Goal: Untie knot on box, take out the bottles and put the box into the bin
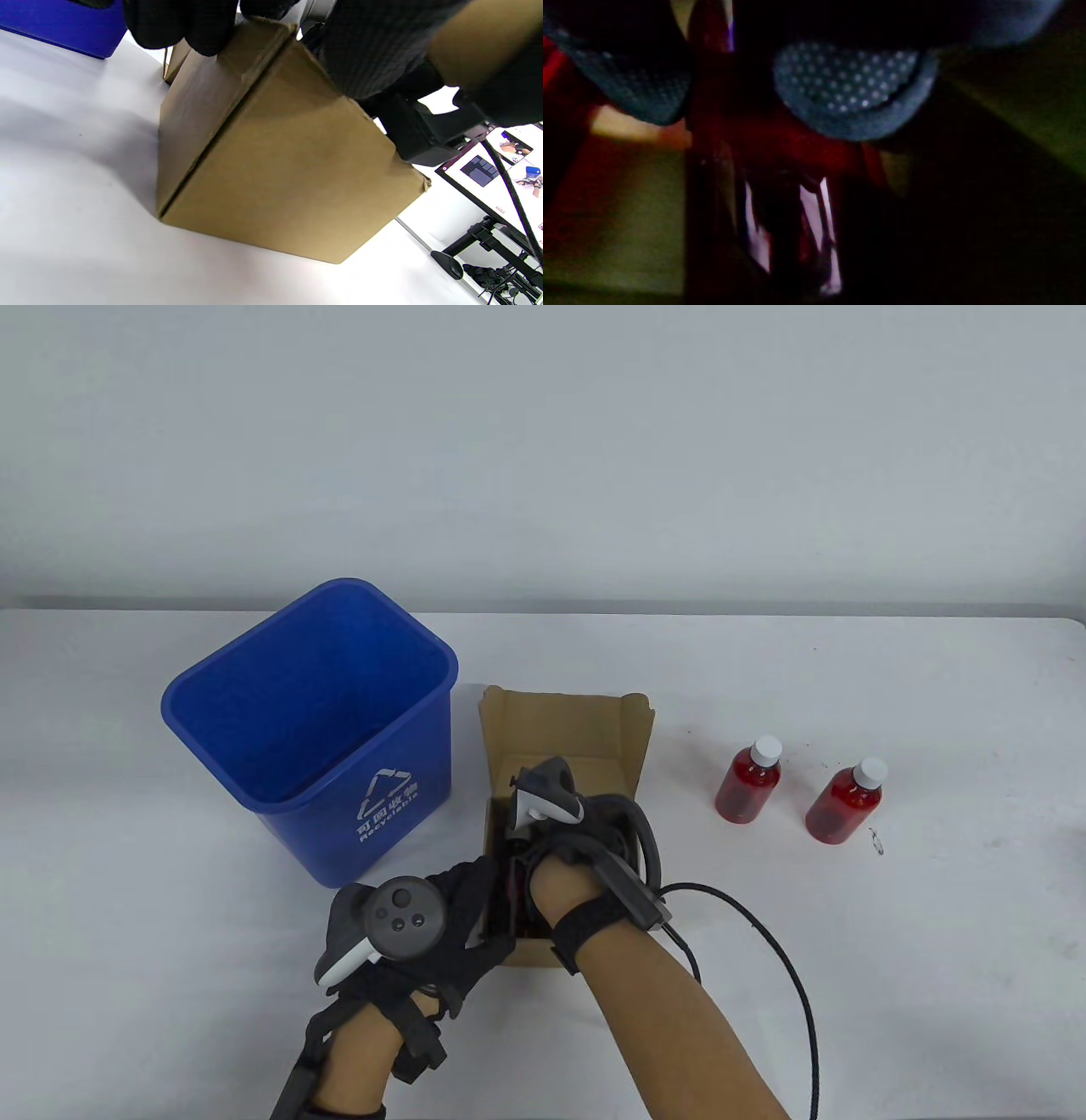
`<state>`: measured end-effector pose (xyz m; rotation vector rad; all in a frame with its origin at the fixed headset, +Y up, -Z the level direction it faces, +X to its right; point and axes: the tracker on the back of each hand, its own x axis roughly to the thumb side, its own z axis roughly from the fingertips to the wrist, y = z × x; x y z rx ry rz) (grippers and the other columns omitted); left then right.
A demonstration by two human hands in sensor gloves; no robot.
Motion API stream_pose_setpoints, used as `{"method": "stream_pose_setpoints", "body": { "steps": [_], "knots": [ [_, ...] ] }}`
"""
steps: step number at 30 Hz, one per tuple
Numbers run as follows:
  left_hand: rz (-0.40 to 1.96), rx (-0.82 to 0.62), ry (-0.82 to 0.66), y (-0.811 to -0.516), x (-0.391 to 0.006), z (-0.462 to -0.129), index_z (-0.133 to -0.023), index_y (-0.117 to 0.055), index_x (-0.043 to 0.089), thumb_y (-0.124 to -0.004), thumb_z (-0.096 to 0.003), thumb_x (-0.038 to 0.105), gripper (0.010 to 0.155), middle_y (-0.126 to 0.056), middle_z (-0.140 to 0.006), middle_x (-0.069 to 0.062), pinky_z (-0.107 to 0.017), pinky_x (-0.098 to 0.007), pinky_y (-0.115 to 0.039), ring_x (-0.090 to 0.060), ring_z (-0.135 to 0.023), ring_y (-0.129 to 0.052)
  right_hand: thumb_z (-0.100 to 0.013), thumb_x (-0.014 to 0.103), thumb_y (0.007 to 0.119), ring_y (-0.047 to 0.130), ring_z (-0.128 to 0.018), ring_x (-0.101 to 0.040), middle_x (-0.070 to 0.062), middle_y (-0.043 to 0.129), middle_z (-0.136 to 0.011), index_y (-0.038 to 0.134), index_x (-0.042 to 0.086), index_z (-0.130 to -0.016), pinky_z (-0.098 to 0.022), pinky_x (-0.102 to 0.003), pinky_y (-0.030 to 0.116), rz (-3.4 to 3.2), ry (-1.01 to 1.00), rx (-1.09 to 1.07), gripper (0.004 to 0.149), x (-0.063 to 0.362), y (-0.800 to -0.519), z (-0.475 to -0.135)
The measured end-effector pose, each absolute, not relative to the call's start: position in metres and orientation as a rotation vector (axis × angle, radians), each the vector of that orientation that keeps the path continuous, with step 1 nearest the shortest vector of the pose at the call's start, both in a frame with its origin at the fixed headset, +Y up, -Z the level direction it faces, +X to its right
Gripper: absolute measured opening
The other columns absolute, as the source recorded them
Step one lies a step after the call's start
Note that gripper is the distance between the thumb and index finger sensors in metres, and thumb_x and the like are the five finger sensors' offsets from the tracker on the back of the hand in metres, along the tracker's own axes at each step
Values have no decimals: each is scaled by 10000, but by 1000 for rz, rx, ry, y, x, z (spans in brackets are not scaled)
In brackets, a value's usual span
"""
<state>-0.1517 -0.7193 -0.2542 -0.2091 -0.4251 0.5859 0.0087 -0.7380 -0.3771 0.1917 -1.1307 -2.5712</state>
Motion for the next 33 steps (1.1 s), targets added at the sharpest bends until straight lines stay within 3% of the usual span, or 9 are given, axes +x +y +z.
{"method": "stream_pose_setpoints", "body": {
  "steps": [8, 12, 20, 33],
  "knots": [
    [564, -199, -409, -719, -150, -254, -1139, -286, 135, -781, -496, 511, 894, -455, -1121, -250, -705, -775, -405, -579, -1002, -522, -461, 557, 848, 964, -254, -182, -242, 708, -877, 540, -73, -959, -145, -238, 840, -2664, -1058, 143, 860, 12, -731, -374],
    [563, -201, -403, -719, -151, -254, -1139, -296, 137, -780, -497, 512, 887, -470, -1122, -241, -704, -775, -408, -573, -1005, -526, -449, 552, 862, 966, -248, -167, -239, 732, -859, 565, -65, -948, -137, -235, 845, -2762, -897, 113, 847, 13, -709, -370],
    [591, -211, -395, -719, -154, -255, -1143, -297, 160, -771, -502, 510, 871, -474, -1128, -232, -705, -778, -398, -575, -1009, -511, -444, 544, 873, 964, -253, -169, -235, 728, -865, 569, -50, -947, -142, -240, 845, -2953, -759, -8, 835, 22, -666, -354],
    [601, -216, -398, -719, -156, -255, -1143, -296, 166, -769, -503, 509, 867, -479, -1128, -227, -704, -779, -397, -574, -1010, -512, -443, 525, 888, 961, -254, -172, -237, 720, -877, 566, -45, -953, -146, -247, 844, -3463, -278, -333, 830, 82, -609, -314]
  ]
}}
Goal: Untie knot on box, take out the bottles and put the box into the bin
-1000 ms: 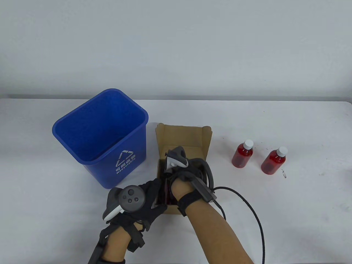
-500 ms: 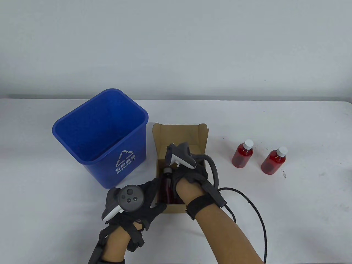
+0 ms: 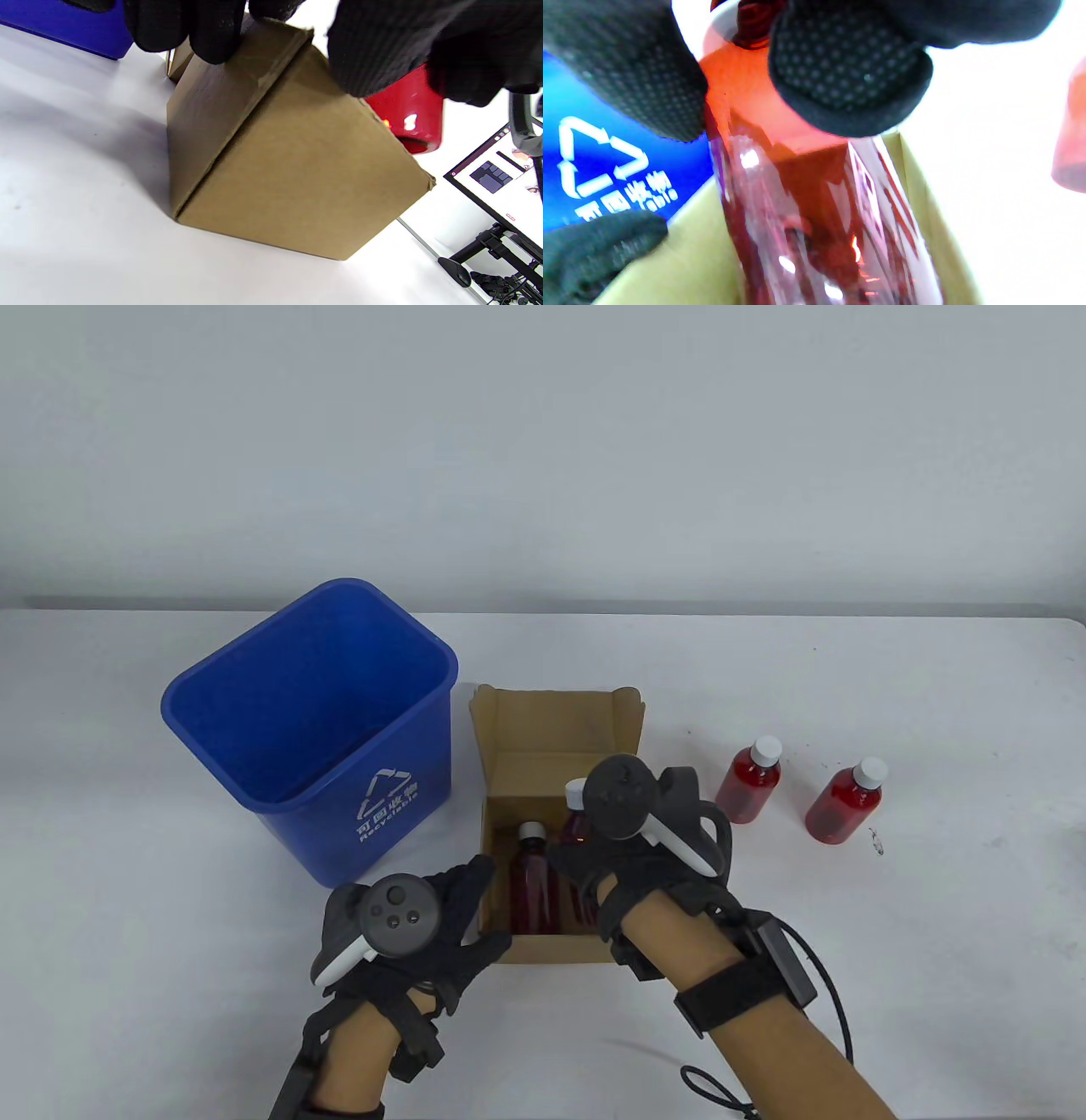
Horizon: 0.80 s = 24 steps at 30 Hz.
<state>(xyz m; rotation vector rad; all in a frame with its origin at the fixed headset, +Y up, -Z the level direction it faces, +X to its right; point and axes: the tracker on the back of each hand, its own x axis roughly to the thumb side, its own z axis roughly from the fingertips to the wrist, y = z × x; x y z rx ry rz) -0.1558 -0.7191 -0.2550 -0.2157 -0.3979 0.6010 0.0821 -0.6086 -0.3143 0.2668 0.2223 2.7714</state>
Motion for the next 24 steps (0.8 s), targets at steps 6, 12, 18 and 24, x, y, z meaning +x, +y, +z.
{"method": "stream_pose_setpoints", "body": {
  "steps": [6, 12, 18, 24],
  "knots": [
    [603, -220, -397, -719, -156, -255, -1143, -288, 169, -767, -503, 510, 869, -478, -1132, -202, -705, -777, -399, -575, -1009, -512, -442, 522, 896, 964, -258, -178, -231, 716, -881, 565, -38, -955, -152, -247, 845, 2755, -61, 234, 829, 132, -584, -304],
    [607, -221, -396, -719, -156, -255, -1143, -288, 170, -767, -503, 510, 868, -475, -1127, -234, -704, -777, -399, -575, -1009, -511, -437, 525, 904, 969, -265, -180, -219, 715, -888, 565, -28, -959, -159, -247, 850, 2717, -181, 110, 832, 200, -594, -302],
    [610, -221, -394, -720, -157, -255, -1144, -285, 174, -767, -503, 511, 870, -477, -1132, -204, -705, -778, -398, -576, -1010, -511, -436, 509, 916, 967, -282, -194, -217, 703, -898, 555, -22, -964, -174, -254, 849, 2732, -279, -55, 831, 264, -625, -304],
    [610, -222, -393, -720, -157, -255, -1143, -287, 175, -766, -504, 512, 867, -475, -1129, -226, -705, -778, -397, -576, -1010, -509, -436, 497, 927, 966, -298, -200, -214, 690, -907, 546, -14, -969, -188, -260, 850, 2678, -277, -218, 831, 314, -664, -307]
  ]
}}
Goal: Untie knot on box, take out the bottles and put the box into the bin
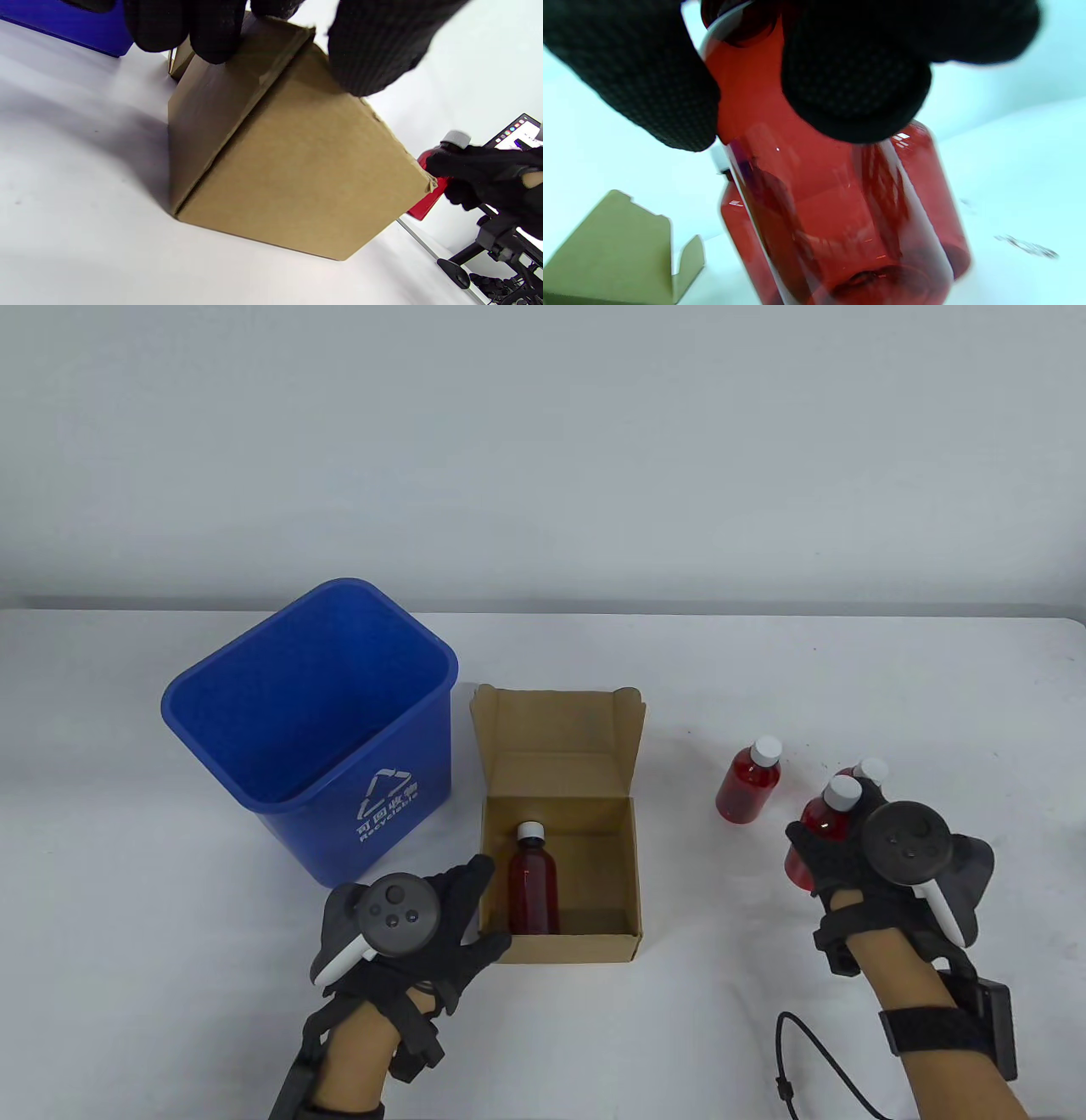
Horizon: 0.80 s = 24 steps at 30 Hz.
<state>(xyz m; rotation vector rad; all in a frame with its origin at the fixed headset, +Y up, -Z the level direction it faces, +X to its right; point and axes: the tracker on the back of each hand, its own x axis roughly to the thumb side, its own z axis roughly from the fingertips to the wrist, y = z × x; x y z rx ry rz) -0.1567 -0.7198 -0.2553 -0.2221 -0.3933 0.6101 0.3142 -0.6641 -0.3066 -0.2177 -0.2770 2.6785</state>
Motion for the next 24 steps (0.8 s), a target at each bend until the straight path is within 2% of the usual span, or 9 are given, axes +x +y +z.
{"method": "stream_pose_setpoints", "body": {
  "steps": [6, 12, 20, 24],
  "knots": [
    [615, -222, -390, -720, -157, -256, -1143, -285, 182, -766, -503, 514, 867, -476, -1130, -228, -704, -779, -397, -574, -1010, -512, -433, 488, 934, 967, -323, -207, -197, 674, -922, 534, 8, -974, -212, -267, 853, 2674, -300, -288, 827, 340, -702, -309],
    [614, -221, -388, -720, -158, -256, -1144, -283, 186, -766, -502, 516, 868, -478, -1135, -193, -704, -780, -396, -577, -1009, -511, -430, 495, 927, 959, -359, -206, -167, 644, -943, 502, 44, -983, -242, -273, 848, 2570, -317, -324, 831, 356, -722, -308],
    [615, -220, -390, -720, -158, -256, -1143, -281, 184, -765, -502, 515, 869, -474, -1129, -231, -703, -781, -395, -575, -1010, -510, -444, 496, 882, 929, -466, -217, -145, 518, -995, 390, 83, -1000, -317, -305, 828, 2595, -280, -320, 850, 357, -725, -304],
    [617, -222, -390, -720, -158, -256, -1144, -280, 184, -765, -503, 513, 868, -474, -1131, -219, -704, -781, -391, -576, -1010, -508, -440, 506, 872, 914, -486, -222, -178, 476, -994, 357, 54, -1000, -330, -319, 819, 2606, -299, -330, 884, 360, -709, -300]
  ]
}}
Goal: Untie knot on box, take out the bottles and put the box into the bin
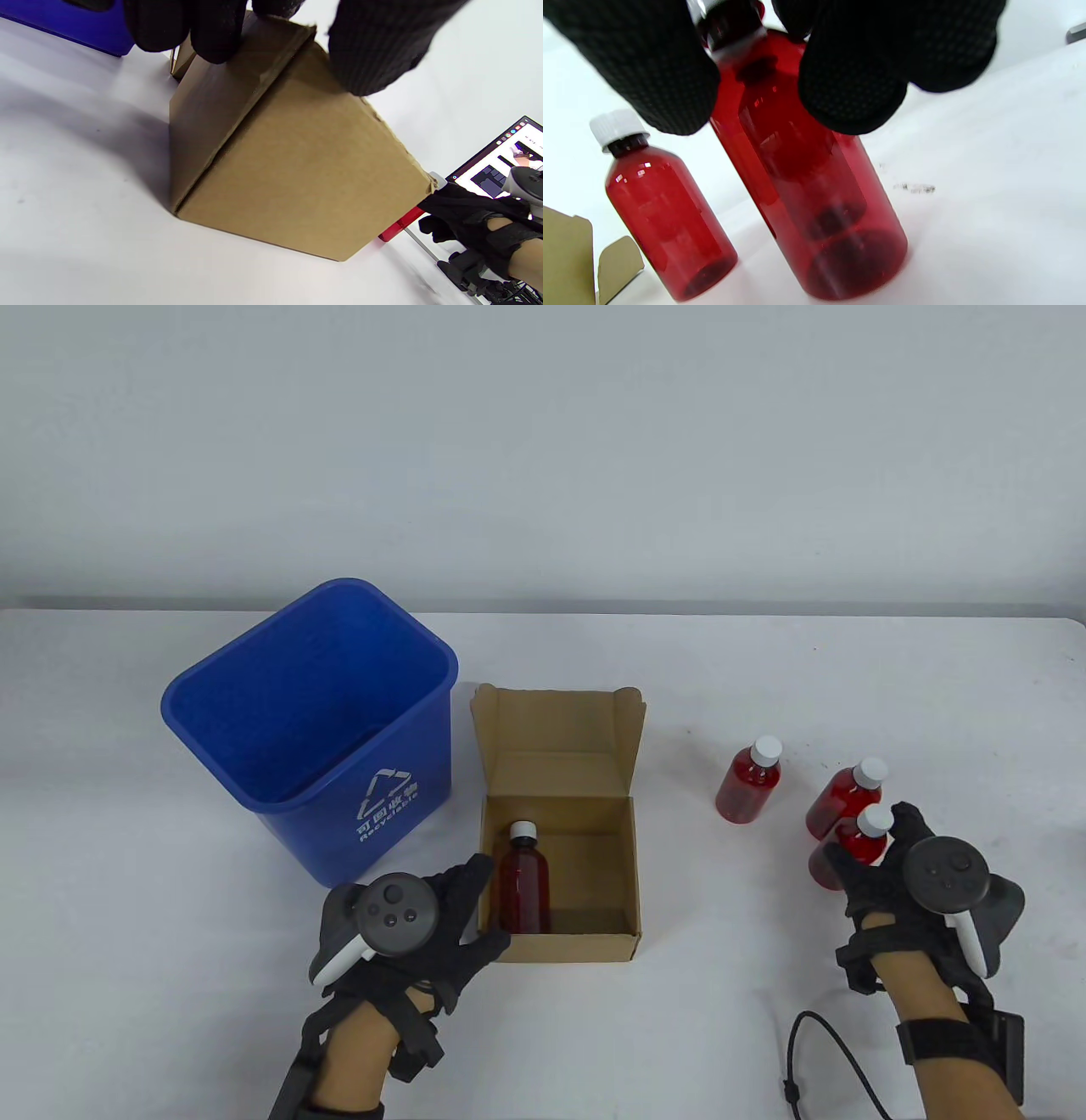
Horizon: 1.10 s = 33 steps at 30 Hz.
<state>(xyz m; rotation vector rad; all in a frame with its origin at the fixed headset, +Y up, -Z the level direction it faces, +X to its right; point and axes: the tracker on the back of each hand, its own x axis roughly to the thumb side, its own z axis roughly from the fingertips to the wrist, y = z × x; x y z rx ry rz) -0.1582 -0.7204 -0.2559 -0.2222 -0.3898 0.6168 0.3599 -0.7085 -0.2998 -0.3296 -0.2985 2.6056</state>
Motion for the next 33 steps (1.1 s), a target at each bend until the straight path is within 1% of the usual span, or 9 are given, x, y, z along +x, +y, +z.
{"method": "stream_pose_setpoints", "body": {
  "steps": [5, 6, 7, 8, 10, 16, 25, 27, 33],
  "knots": [
    [613, -224, -390, -720, -158, -256, -1144, -279, 181, -764, -504, 513, 869, -476, -1136, -192, -705, -781, -389, -576, -1011, -508, -447, 501, 861, 903, -495, -225, -177, 481, -981, 366, 53, -990, -335, -321, 811, 2592, -347, -291, 861, 354, -667, -290],
    [613, -224, -390, -720, -158, -256, -1144, -280, 181, -764, -504, 512, 868, -472, -1130, -230, -704, -781, -391, -576, -1010, -508, -449, 503, 857, 903, -493, -225, -176, 485, -978, 371, 54, -989, -333, -321, 811, 2596, -362, -272, 854, 351, -659, -288],
    [612, -223, -391, -720, -158, -256, -1144, -281, 183, -765, -502, 512, 869, -476, -1134, -202, -704, -781, -391, -576, -1010, -509, -451, 503, 854, 904, -491, -224, -176, 489, -976, 373, 54, -988, -331, -321, 811, 2606, -380, -238, 849, 344, -648, -285],
    [611, -223, -391, -720, -158, -256, -1143, -279, 181, -765, -503, 512, 869, -474, -1129, -229, -704, -781, -391, -573, -1011, -510, -451, 505, 851, 905, -490, -223, -175, 492, -975, 377, 55, -988, -330, -320, 812, 2614, -388, -215, 846, 339, -641, -283],
    [612, -222, -391, -721, -158, -256, -1144, -277, 182, -764, -503, 512, 870, -476, -1134, -199, -704, -781, -392, -574, -1011, -508, -455, 506, 843, 909, -486, -224, -174, 509, -969, 391, 56, -986, -327, -320, 814, 2631, -409, -142, 831, 324, -625, -280],
    [613, -222, -394, -721, -157, -256, -1144, -277, 181, -763, -504, 512, 869, -472, -1130, -230, -705, -781, -391, -574, -1012, -506, -460, 503, 832, 922, -513, -239, -173, 530, -964, 414, 56, -984, -352, -341, 828, 2673, -392, 81, 806, 262, -590, -277],
    [610, -223, -395, -720, -157, -256, -1144, -282, 173, -768, -504, 506, 870, -479, -1133, -199, -705, -780, -390, -574, -1012, -507, -458, 491, 832, 949, -556, -275, -163, 640, -919, 520, 62, -962, -390, -387, 850, 2750, -288, 326, 731, 164, -567, -286],
    [606, -224, -395, -720, -157, -256, -1144, -283, 173, -768, -504, 507, 869, -474, -1127, -240, -706, -780, -391, -574, -1012, -505, -455, 486, 835, 952, -574, -291, -161, 655, -913, 540, 65, -957, -403, -405, 850, 2773, -226, 364, 719, 143, -568, -287],
    [594, -217, -394, -719, -157, -256, -1145, -295, 169, -771, -502, 507, 869, -487, -1132, -203, -705, -780, -391, -574, -1011, -509, -444, 481, 842, 968, -591, -319, -159, 708, -889, 595, 65, -941, -405, -429, 859, 2877, -50, 462, 693, 79, -580, -292]
  ]
}}
